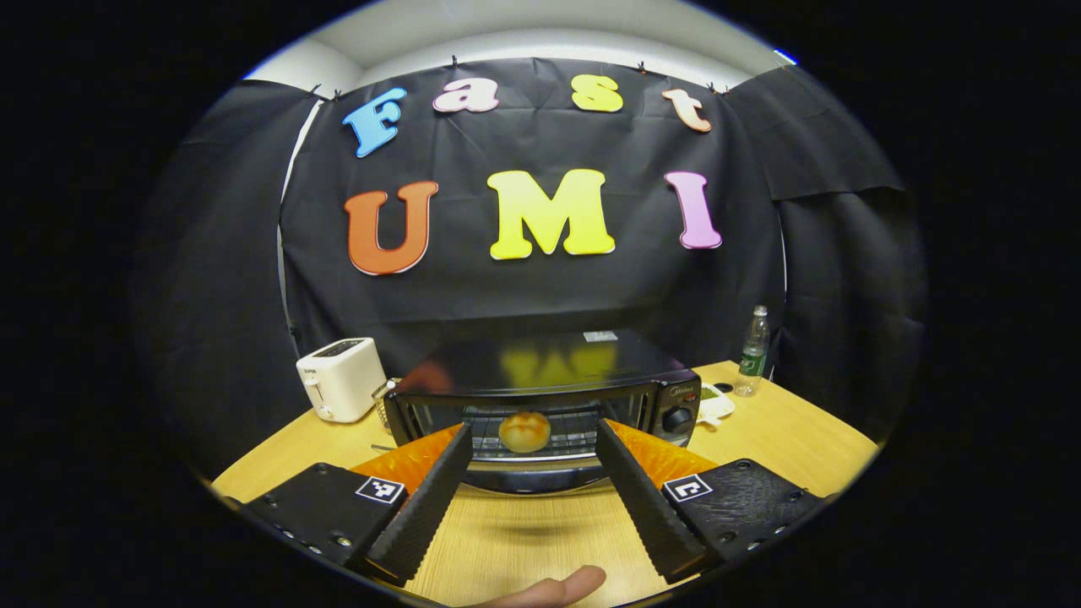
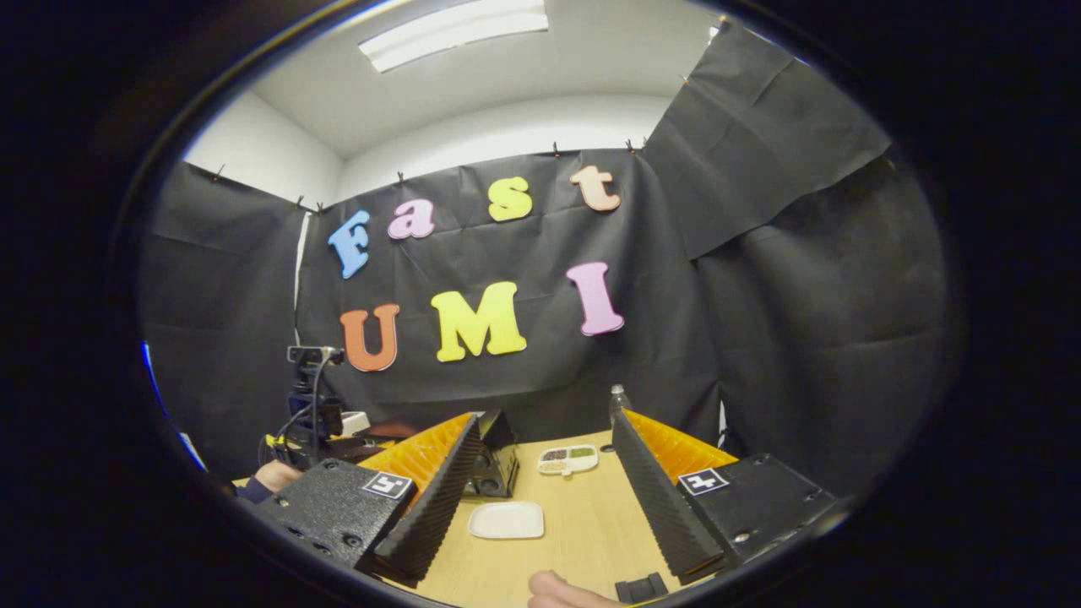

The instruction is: Open the electric oven with the left hand, put the food in, and close the electric oven.

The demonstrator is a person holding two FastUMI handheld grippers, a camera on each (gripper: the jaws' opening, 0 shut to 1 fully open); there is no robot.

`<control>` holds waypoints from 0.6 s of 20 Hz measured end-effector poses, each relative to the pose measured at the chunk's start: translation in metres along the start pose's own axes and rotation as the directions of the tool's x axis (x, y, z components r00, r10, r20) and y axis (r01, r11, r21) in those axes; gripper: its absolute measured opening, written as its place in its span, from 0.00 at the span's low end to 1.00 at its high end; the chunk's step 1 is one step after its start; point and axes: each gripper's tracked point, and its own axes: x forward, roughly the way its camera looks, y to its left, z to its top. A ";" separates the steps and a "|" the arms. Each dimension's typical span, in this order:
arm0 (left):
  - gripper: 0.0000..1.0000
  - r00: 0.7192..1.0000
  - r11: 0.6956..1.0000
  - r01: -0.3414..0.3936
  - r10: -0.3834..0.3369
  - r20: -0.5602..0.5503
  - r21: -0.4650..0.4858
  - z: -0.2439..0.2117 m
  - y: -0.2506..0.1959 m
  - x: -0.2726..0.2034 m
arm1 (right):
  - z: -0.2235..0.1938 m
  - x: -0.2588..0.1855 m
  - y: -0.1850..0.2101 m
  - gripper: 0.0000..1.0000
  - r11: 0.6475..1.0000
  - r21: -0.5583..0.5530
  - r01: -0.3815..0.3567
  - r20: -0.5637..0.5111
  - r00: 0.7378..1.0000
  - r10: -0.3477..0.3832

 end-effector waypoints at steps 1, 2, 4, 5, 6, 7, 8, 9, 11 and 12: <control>0.96 1.000 1.000 0.001 -0.001 -0.004 0.000 -0.002 0.001 0.001 | -0.001 -0.001 0.001 0.96 1.000 0.000 -0.002 -0.002 1.000 0.002; 0.96 1.000 1.000 0.008 -0.008 -0.026 -0.004 -0.009 0.003 0.003 | 0.000 -0.001 0.003 0.96 1.000 0.001 -0.005 -0.002 1.000 0.005; 0.96 0.995 1.000 0.013 -0.015 -0.097 -0.026 -0.031 0.003 0.009 | -0.001 0.000 0.008 0.96 1.000 -0.005 -0.010 -0.006 1.000 0.010; 0.96 0.993 0.999 0.015 -0.018 -0.117 -0.029 -0.039 0.003 0.015 | -0.002 0.001 0.010 0.96 1.000 -0.009 -0.013 -0.009 1.000 0.013; 0.96 0.992 0.999 0.012 -0.015 -0.129 -0.030 -0.045 0.005 0.020 | -0.003 0.002 0.013 0.96 1.000 -0.012 -0.018 -0.012 1.000 0.018; 0.96 0.993 0.999 0.012 -0.015 -0.119 -0.029 -0.043 0.006 0.026 | -0.005 0.003 0.016 0.96 1.000 -0.015 -0.022 -0.017 1.000 0.022; 0.98 0.995 0.999 0.012 -0.015 -0.102 -0.031 -0.042 0.007 0.029 | -0.006 0.004 0.017 0.96 0.999 -0.019 -0.027 -0.021 0.999 0.026; 0.98 0.997 0.999 0.012 -0.015 -0.077 -0.033 -0.037 0.007 0.034 | -0.007 0.006 0.018 0.96 0.999 -0.022 -0.028 -0.024 0.999 0.027; 0.90 0.998 0.999 0.010 -0.012 -0.057 -0.037 -0.029 0.009 0.043 | -0.007 0.008 0.018 0.96 0.999 -0.029 -0.022 -0.028 0.999 0.021; 0.89 0.999 0.999 0.008 -0.010 -0.048 -0.037 -0.025 0.011 0.047 | -0.006 0.009 0.019 0.96 0.999 -0.032 -0.018 -0.029 0.999 0.017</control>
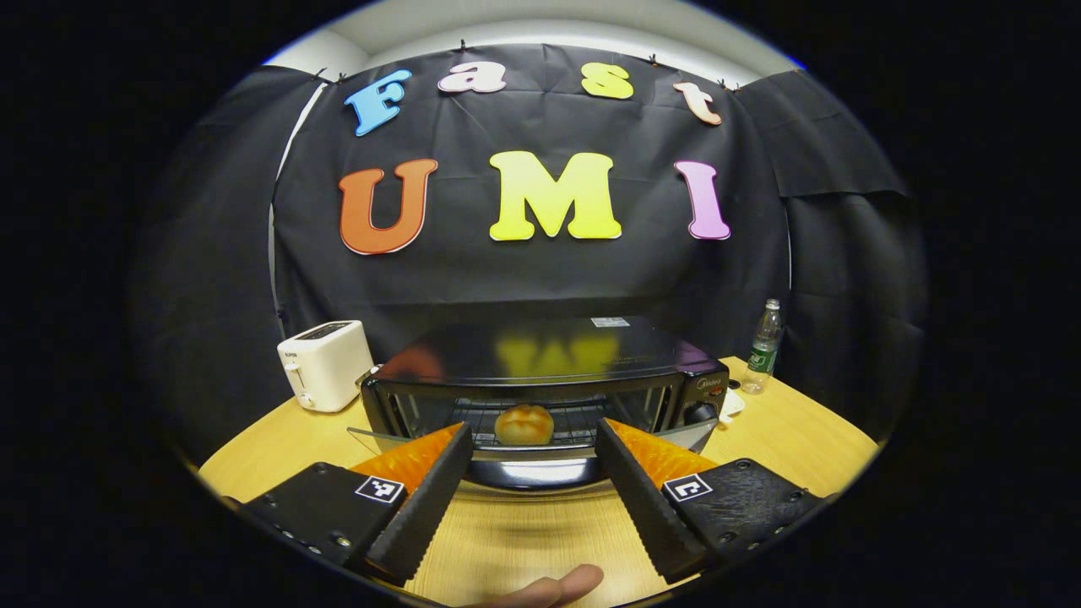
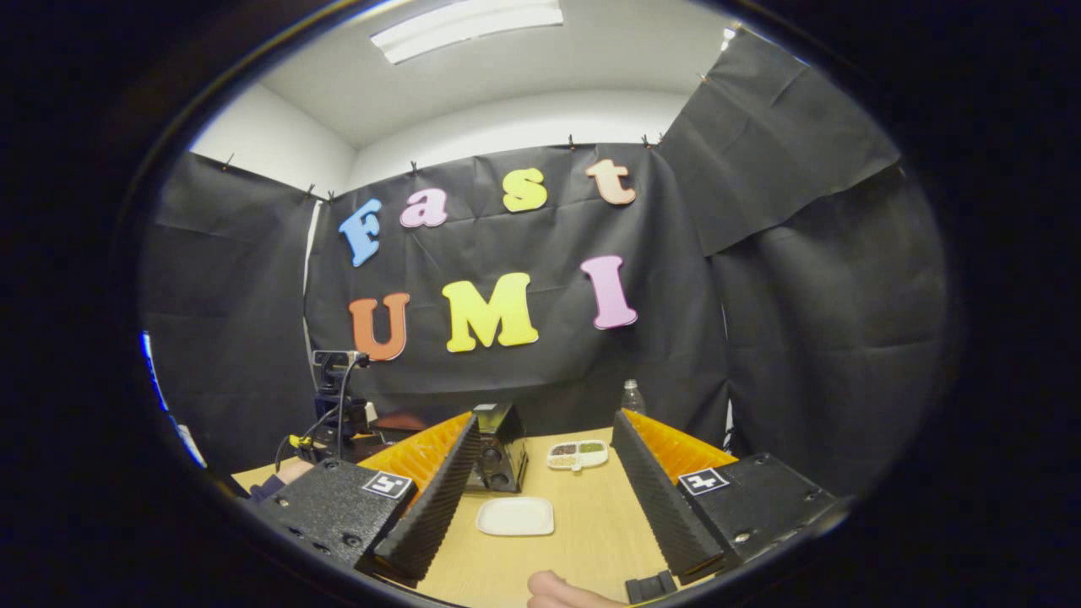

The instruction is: Open the electric oven with the left hand, put the food in, and close the electric oven.

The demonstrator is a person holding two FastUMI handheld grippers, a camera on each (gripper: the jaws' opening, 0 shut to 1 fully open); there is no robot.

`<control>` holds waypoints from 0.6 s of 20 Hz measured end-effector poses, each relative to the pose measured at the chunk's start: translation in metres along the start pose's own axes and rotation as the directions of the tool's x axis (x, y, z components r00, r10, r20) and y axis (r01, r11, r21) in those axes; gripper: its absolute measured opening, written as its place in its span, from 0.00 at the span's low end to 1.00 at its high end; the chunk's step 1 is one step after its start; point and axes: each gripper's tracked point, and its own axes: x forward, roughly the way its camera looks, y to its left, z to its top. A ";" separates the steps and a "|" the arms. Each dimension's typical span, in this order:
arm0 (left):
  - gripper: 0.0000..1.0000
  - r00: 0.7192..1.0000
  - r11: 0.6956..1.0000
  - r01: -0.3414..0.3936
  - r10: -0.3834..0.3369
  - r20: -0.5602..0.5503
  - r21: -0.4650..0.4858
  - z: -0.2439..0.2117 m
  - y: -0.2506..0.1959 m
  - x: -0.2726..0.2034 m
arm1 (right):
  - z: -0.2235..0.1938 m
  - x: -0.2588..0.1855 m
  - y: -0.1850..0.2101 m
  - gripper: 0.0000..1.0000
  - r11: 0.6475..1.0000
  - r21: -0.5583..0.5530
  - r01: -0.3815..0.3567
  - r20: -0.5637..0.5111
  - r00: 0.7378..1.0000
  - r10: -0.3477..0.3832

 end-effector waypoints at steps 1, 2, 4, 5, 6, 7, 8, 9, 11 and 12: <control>0.89 1.000 1.000 -0.005 0.005 0.009 0.003 0.005 0.001 0.003 | 0.000 0.001 0.002 0.96 1.000 -0.001 0.003 0.001 1.000 -0.003; 0.96 1.000 1.000 -0.017 0.017 0.012 0.008 0.009 0.006 0.004 | 0.002 0.002 0.003 0.96 1.000 -0.001 0.008 0.002 1.000 -0.008; 0.96 1.000 1.000 -0.025 0.025 0.018 0.014 0.016 0.009 -0.001 | 0.003 0.001 0.008 0.96 1.000 -0.009 0.010 -0.001 1.000 -0.010; 0.96 0.999 1.000 -0.026 0.026 0.021 0.008 0.019 0.012 -0.006 | 0.004 0.001 0.011 0.96 1.000 -0.013 0.007 0.001 1.000 -0.007; 0.96 1.000 1.000 -0.013 0.013 0.026 -0.002 0.023 0.011 -0.015 | 0.007 0.000 0.015 0.96 1.000 -0.019 0.006 0.005 1.000 -0.006; 0.96 1.000 1.000 0.000 0.001 0.029 -0.011 0.025 0.009 -0.025 | 0.009 0.000 0.018 0.96 1.000 -0.028 0.006 0.011 1.000 -0.006; 0.96 0.999 1.000 0.011 -0.010 0.032 -0.013 0.028 0.008 -0.039 | 0.013 -0.001 0.022 0.96 0.999 -0.037 0.006 0.018 1.000 -0.006; 0.96 0.999 1.000 0.013 -0.012 0.042 -0.016 0.033 0.009 -0.054 | 0.016 0.000 0.026 0.96 0.999 -0.044 0.004 0.025 1.000 -0.003; 1.00 0.997 0.999 0.023 -0.021 0.075 -0.028 0.044 0.010 -0.087 | 0.021 -0.001 0.034 0.96 0.998 -0.057 -0.001 0.034 0.999 0.003; 1.00 0.996 0.999 0.031 -0.028 0.085 -0.034 0.048 0.008 -0.104 | 0.023 -0.002 0.039 0.96 0.998 -0.065 -0.003 0.036 0.999 0.006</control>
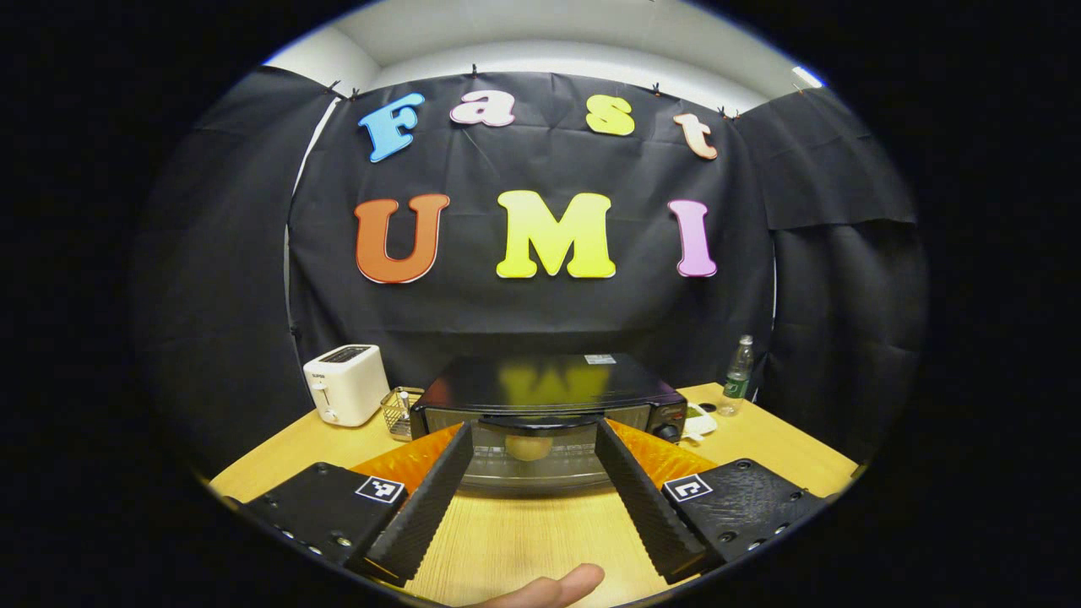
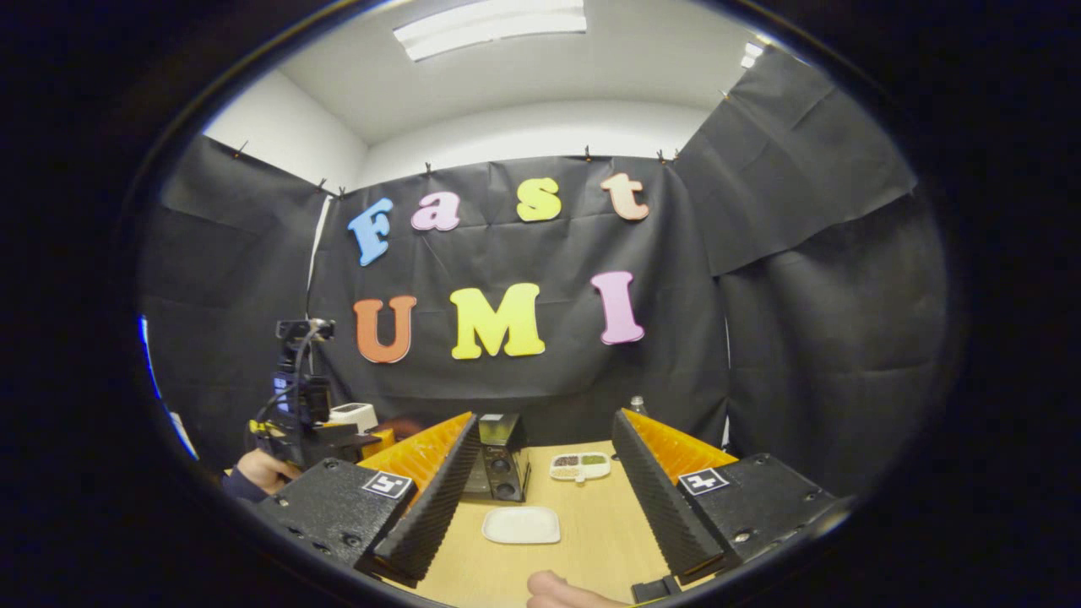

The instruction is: Open the electric oven with the left hand, put the food in, and close the electric oven.

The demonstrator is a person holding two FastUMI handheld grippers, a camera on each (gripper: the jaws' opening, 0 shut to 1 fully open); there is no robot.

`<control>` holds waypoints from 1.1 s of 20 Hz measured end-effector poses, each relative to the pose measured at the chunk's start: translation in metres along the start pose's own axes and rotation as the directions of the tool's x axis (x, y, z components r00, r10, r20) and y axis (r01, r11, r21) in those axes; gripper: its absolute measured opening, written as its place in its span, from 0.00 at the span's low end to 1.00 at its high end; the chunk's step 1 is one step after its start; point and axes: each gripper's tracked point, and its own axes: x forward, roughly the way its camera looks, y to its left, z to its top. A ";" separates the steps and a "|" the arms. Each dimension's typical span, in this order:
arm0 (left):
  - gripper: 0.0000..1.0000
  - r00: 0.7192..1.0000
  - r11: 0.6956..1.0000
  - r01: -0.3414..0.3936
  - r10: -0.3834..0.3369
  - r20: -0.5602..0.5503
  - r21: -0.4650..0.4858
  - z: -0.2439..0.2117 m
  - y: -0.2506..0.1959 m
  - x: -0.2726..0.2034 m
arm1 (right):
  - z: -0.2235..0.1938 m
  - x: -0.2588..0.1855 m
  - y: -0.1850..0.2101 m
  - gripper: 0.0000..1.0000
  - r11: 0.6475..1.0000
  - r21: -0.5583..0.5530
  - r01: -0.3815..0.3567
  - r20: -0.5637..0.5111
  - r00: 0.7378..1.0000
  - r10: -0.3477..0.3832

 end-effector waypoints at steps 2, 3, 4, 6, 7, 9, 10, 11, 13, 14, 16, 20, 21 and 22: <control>0.96 1.000 1.000 -0.021 0.021 -0.007 -0.007 0.004 0.004 -0.036 | 0.002 0.001 0.009 0.96 1.000 -0.004 -0.010 -0.001 1.000 0.010; 0.96 0.999 0.999 -0.036 0.036 -0.013 -0.003 0.003 0.008 -0.052 | 0.001 0.002 0.014 0.96 1.000 -0.001 -0.016 -0.001 1.000 0.016; 0.96 0.999 0.999 -0.047 0.047 -0.017 0.002 0.006 0.011 -0.067 | 0.000 0.004 0.018 0.96 1.000 -0.002 -0.021 -0.005 1.000 0.021; 0.95 0.998 0.998 -0.060 0.060 0.004 0.000 0.016 0.014 -0.092 | -0.004 0.005 0.027 0.96 1.000 -0.013 -0.027 -0.020 0.999 0.027; 0.95 0.998 0.998 -0.061 0.061 0.014 -0.007 0.018 0.014 -0.102 | -0.003 0.006 0.033 0.96 0.999 -0.017 -0.035 -0.018 0.999 0.034; 0.95 0.998 0.999 -0.049 0.049 0.034 -0.009 0.024 0.011 -0.119 | -0.005 0.006 0.046 0.96 0.999 -0.013 -0.051 -0.021 0.999 0.050; 0.95 0.998 0.999 -0.042 0.042 0.046 -0.006 0.027 0.009 -0.128 | -0.006 0.004 0.053 0.96 0.998 -0.013 -0.067 -0.024 0.997 0.066; 0.95 0.998 0.999 -0.040 0.040 0.056 -0.002 0.028 0.010 -0.136 | -0.006 0.004 0.060 0.96 0.996 -0.018 -0.083 -0.024 0.996 0.083; 0.95 0.996 0.998 -0.059 0.059 0.070 -0.005 0.025 0.016 -0.149 | -0.007 0.001 0.066 0.96 0.994 -0.035 -0.101 -0.024 0.995 0.100; 0.95 0.995 0.998 -0.067 0.068 0.070 -0.008 0.021 0.018 -0.154 | -0.007 -0.001 0.067 0.96 0.993 -0.041 -0.107 -0.023 0.994 0.106; 0.95 0.995 0.997 -0.075 0.076 0.062 -0.015 0.013 0.017 -0.163 | -0.007 -0.003 0.073 0.96 0.990 -0.054 -0.130 -0.015 0.991 0.129; 0.95 0.992 0.996 -0.092 0.091 0.092 0.008 0.013 0.019 -0.173 | -0.011 -0.006 0.069 0.96 0.988 -0.064 -0.142 -0.013 0.990 0.141; 0.95 0.993 0.997 -0.081 0.080 0.091 0.009 0.012 0.015 -0.174 | -0.014 -0.006 0.069 0.96 0.988 -0.062 -0.144 -0.018 0.990 0.143; 0.96 0.994 0.997 -0.072 0.070 0.090 0.018 0.012 0.011 -0.175 | -0.015 -0.006 0.068 0.96 0.988 -0.059 -0.146 -0.024 0.989 0.144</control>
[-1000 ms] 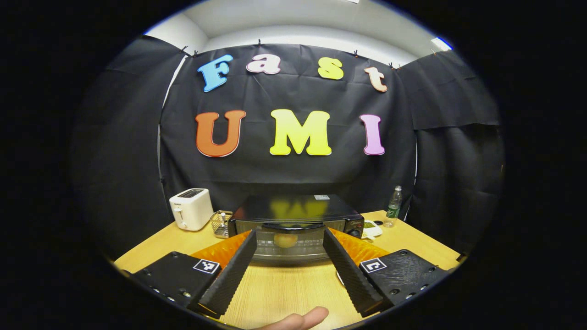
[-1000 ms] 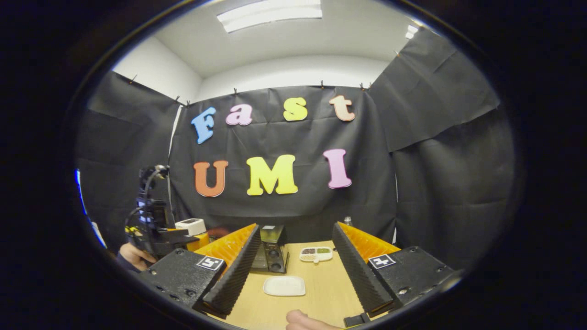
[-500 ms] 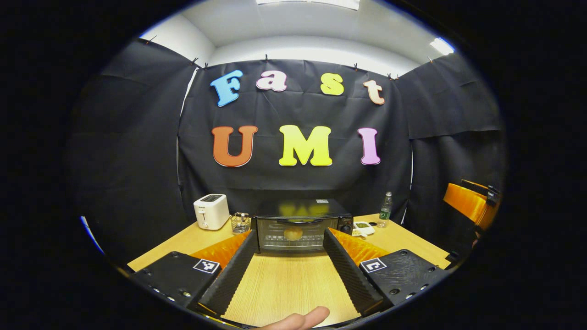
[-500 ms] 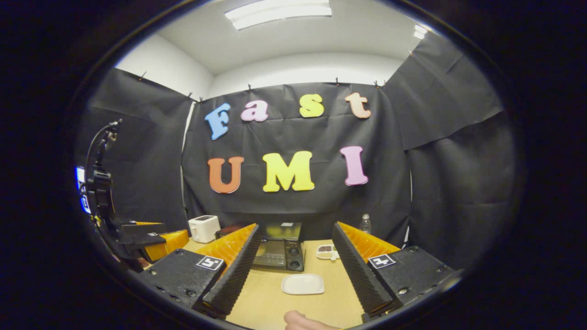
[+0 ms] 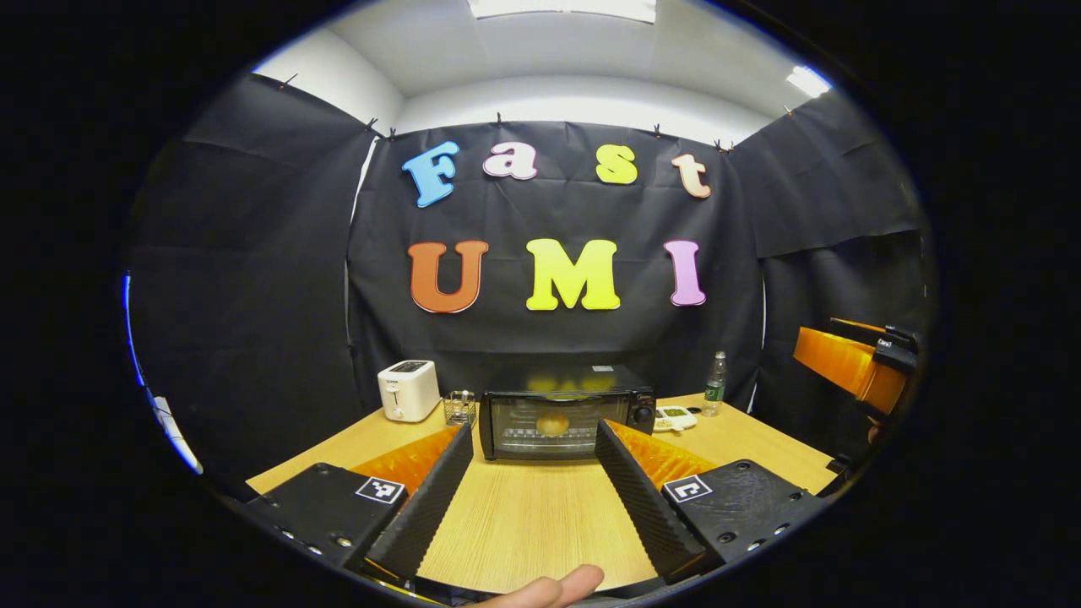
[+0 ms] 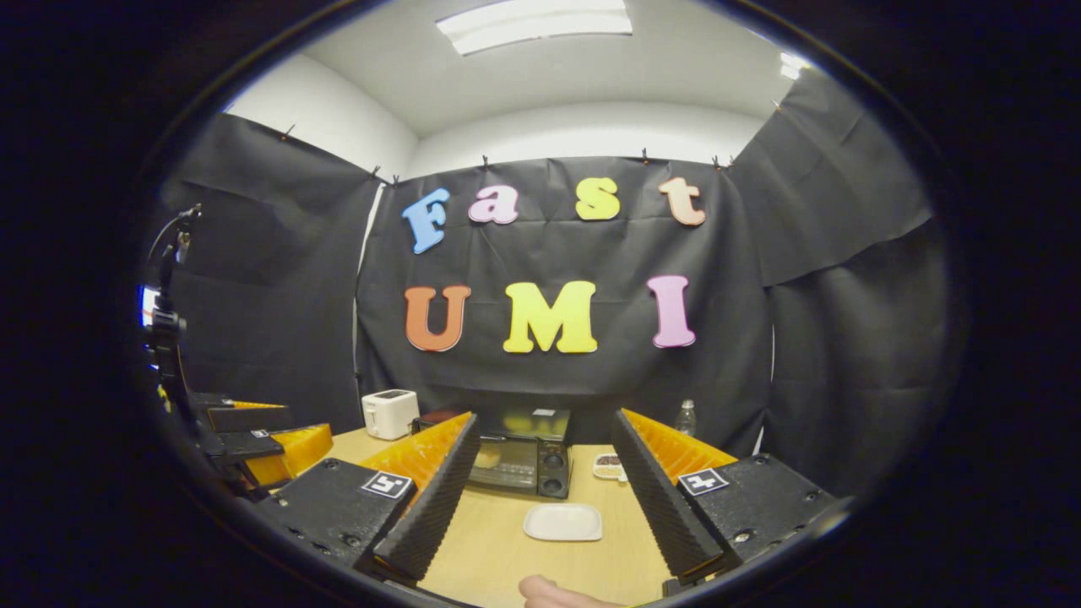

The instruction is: Open the electric oven with the left hand, put the food in, and close the electric oven.

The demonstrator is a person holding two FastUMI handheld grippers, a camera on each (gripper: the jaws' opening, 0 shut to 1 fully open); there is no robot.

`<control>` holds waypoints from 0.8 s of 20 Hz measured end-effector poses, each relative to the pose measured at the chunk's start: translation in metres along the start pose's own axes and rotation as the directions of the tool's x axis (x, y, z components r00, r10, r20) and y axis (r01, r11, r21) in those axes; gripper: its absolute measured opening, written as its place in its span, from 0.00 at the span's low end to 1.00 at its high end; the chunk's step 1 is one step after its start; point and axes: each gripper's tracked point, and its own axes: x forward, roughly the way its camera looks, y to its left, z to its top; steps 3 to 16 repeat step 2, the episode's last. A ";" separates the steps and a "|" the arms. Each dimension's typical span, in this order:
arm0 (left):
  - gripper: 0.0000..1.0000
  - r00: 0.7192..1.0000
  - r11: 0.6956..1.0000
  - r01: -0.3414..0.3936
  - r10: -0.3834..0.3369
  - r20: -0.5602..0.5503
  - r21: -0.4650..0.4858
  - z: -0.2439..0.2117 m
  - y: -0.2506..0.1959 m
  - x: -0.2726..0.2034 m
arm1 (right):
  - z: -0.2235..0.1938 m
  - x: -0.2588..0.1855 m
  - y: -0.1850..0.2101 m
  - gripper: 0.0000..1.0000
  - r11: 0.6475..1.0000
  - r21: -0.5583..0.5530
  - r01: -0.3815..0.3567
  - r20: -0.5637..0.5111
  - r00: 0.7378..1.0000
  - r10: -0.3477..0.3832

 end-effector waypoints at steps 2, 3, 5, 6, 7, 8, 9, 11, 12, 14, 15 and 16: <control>0.95 1.000 1.000 -0.011 0.011 0.007 0.015 0.003 0.002 -0.002 | -0.002 0.000 -0.003 0.96 1.000 0.001 0.003 -0.009 1.000 -0.003; 0.95 1.000 1.000 -0.011 0.011 0.007 0.015 0.003 0.002 -0.002 | -0.002 0.000 -0.003 0.96 1.000 0.001 0.003 -0.009 1.000 -0.003; 0.95 1.000 1.000 -0.011 0.011 0.007 0.015 0.003 0.002 -0.002 | -0.002 0.000 -0.003 0.96 1.000 0.001 0.003 -0.009 1.000 -0.003; 0.95 1.000 1.000 -0.011 0.011 0.007 0.015 0.003 0.002 -0.002 | -0.002 0.000 -0.003 0.96 1.000 0.001 0.003 -0.009 1.000 -0.003; 0.95 1.000 1.000 -0.011 0.011 0.007 0.015 0.003 0.002 -0.002 | -0.002 0.000 -0.003 0.96 1.000 0.001 0.003 -0.009 1.000 -0.003; 0.95 1.000 1.000 -0.011 0.011 0.007 0.015 0.003 0.002 -0.002 | -0.002 0.000 -0.003 0.96 1.000 0.001 0.003 -0.009 1.000 -0.003; 0.95 1.000 1.000 -0.011 0.011 0.007 0.015 0.003 0.002 -0.002 | -0.002 0.000 -0.003 0.96 1.000 0.001 0.003 -0.009 1.000 -0.003; 0.95 1.000 1.000 -0.011 0.011 0.007 0.015 0.003 0.002 -0.002 | -0.002 0.000 -0.003 0.96 1.000 0.001 0.003 -0.009 1.000 -0.003; 0.95 1.000 1.000 -0.011 0.011 0.007 0.015 0.003 0.002 -0.002 | -0.002 0.000 -0.003 0.96 1.000 0.001 0.003 -0.009 1.000 -0.003; 0.95 1.000 1.000 -0.011 0.011 0.007 0.015 0.003 0.002 -0.002 | -0.002 0.000 -0.003 0.96 1.000 0.001 0.003 -0.009 1.000 -0.003; 0.95 1.000 1.000 -0.011 0.011 0.007 0.015 0.003 0.002 -0.002 | -0.002 0.000 -0.003 0.96 1.000 0.001 0.003 -0.009 1.000 -0.003; 0.95 1.000 1.000 -0.011 0.011 0.007 0.015 0.003 0.002 -0.002 | -0.002 0.000 -0.003 0.96 1.000 0.001 0.003 -0.009 1.000 -0.003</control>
